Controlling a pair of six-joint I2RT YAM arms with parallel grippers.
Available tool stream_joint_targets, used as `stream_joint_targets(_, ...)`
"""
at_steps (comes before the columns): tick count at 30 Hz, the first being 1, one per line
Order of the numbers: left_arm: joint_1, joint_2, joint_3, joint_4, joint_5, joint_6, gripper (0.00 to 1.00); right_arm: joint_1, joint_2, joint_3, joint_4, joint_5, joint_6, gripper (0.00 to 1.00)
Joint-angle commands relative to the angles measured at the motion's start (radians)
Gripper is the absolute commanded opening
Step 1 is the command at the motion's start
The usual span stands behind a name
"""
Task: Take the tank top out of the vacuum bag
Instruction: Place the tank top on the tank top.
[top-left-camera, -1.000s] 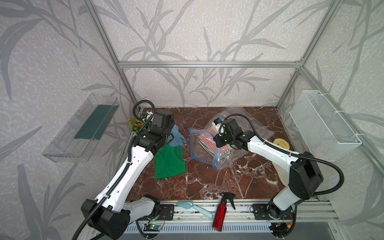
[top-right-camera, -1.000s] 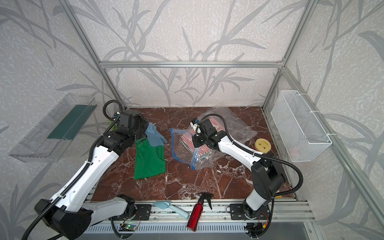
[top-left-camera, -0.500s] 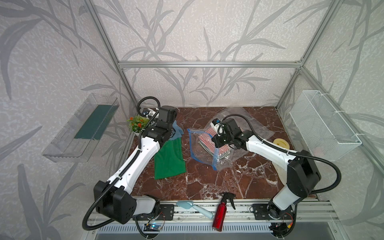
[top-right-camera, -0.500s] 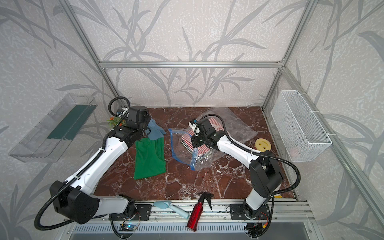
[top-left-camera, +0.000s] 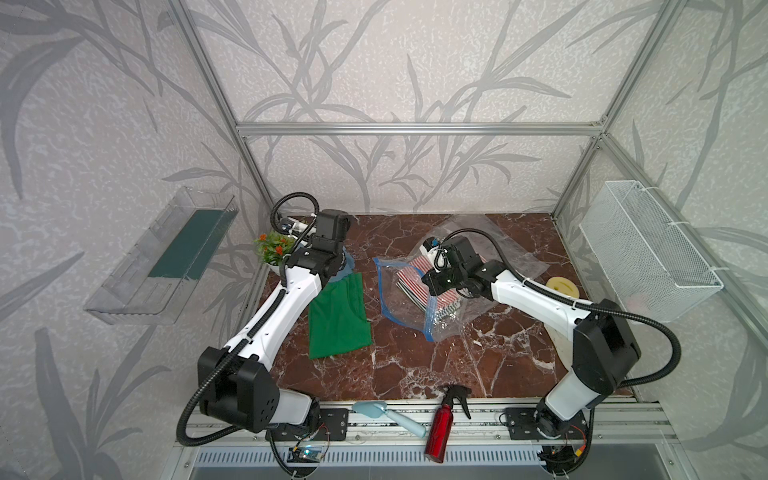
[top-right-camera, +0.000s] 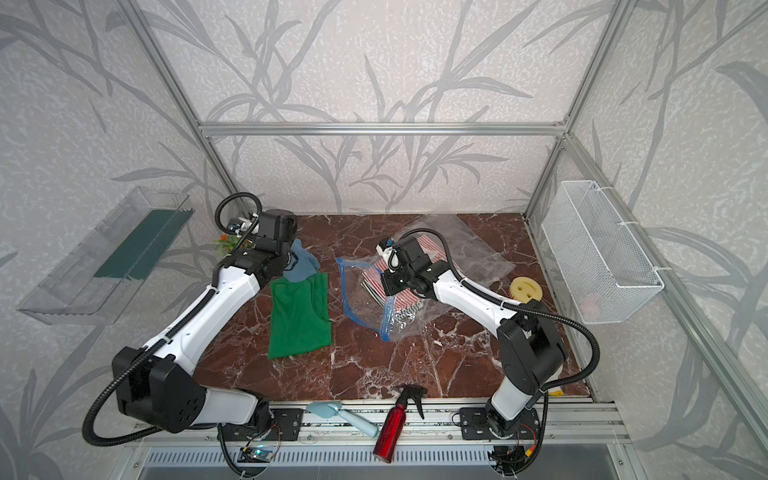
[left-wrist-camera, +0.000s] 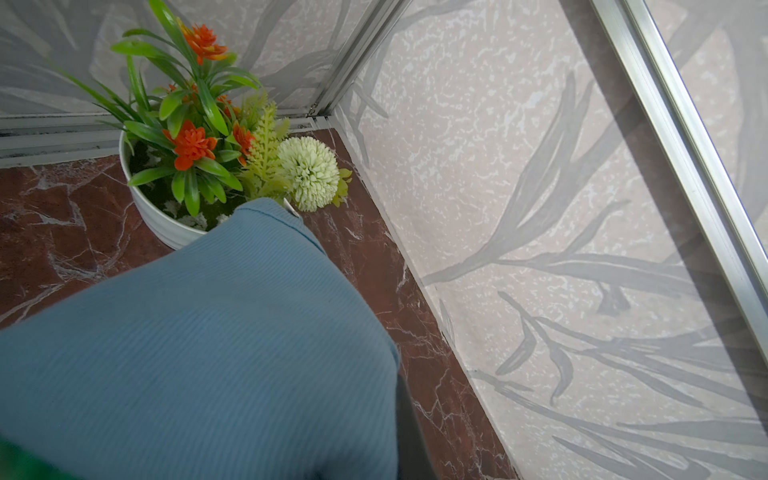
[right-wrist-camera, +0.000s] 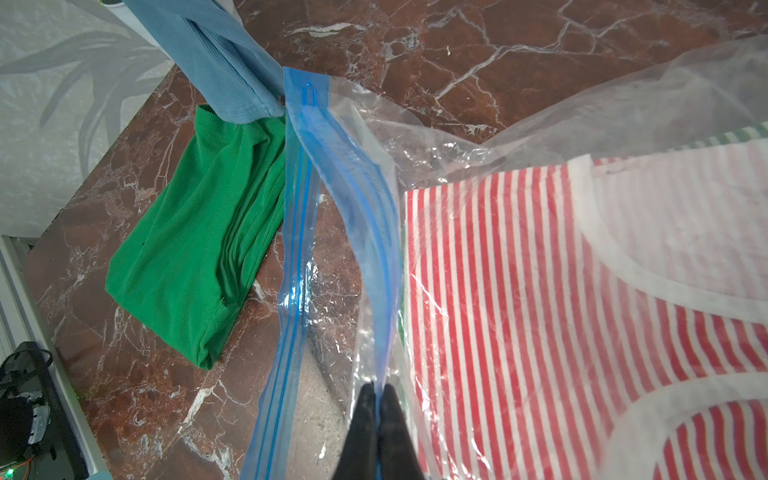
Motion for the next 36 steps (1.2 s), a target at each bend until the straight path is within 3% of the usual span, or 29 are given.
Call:
stream_joint_targets(1,0.009,0.007,0.026,0.054,-0.056,-0.005,0.00,-0.002,0.012,0.040,-0.003,-0.011,-0.008,0.00)
stream_joint_targets(19,0.049,0.182,0.127,0.117,-0.030,0.038,0.00,-0.002,-0.009,0.003,0.005,-0.018,0.006,0.00)
stream_joint_targets(27,0.076,0.228,0.198,0.051,0.008,0.013,0.00,0.002,-0.017,-0.001,0.004,-0.026,0.014,0.00)
stream_joint_targets(36,0.061,0.133,0.015,-0.065,0.115,-0.133,0.00,0.003,-0.023,-0.012,0.007,-0.032,0.016,0.00)
